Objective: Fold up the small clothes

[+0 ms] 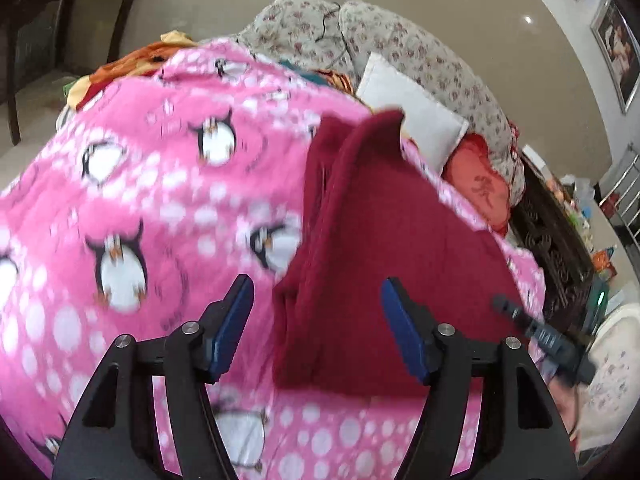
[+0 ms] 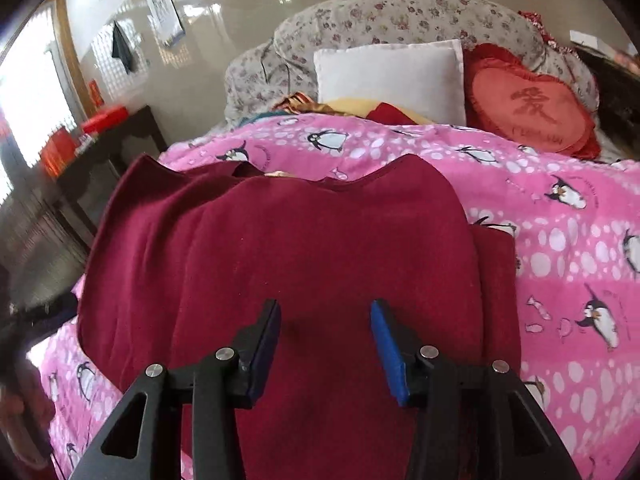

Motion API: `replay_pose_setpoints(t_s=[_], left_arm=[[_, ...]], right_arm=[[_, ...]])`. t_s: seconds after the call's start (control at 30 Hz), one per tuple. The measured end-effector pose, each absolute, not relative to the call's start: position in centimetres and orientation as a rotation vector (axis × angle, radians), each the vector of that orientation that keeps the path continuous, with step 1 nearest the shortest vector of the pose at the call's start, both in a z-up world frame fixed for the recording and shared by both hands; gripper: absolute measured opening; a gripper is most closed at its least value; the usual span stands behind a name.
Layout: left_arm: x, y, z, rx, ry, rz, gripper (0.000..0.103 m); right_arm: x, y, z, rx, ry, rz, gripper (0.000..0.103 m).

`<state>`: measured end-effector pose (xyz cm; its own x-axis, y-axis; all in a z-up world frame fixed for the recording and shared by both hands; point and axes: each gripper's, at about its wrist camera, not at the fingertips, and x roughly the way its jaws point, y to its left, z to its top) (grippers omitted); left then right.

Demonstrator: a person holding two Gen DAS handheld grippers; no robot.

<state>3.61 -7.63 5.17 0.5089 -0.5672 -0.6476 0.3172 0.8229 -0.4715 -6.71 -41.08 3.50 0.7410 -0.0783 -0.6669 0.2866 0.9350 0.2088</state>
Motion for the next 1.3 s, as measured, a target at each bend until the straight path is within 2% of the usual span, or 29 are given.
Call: replay_pose_setpoints(t_s=[0.23,0.47,0.6,0.77,0.9,1.1,1.3], left_arm=[[2.3,-7.7,3.0,-0.277,0.843,-0.578,0.067],[2.8,-7.1,1.7,-0.274,0.853,-0.598,0.067],[2.7,-7.4,1.6,-0.255,0.849,-0.609,0.067],[3.6,-6.2,1.3,-0.357,0.879,-0.656,0.068],[4.1,-5.6,1.2,-0.404,0.891,-0.671,0.068],[3.9,-5.9,1.3,-0.383,0.883,-0.667,0.068],[3.7,-6.1,1.4,-0.372,0.874,-0.666,0.068]], right_arm=[[-5.8,-36.5,7.2,0.341,0.667,-0.01,0.046],[0.9,-30.8,8.3,0.29,0.672,0.079,0.046],[5.6,-27.3,8.7,0.206,0.692,0.111,0.046],[10.0,-25.4,8.8,0.135,0.681,0.059,0.045],[13.6,-25.2,6.4,0.179,0.773,0.075,0.045],[12.5,-26.2,6.5,0.249,0.726,0.118,0.045],[7.1,-27.7,7.0,0.303,0.687,0.152,0.045]])
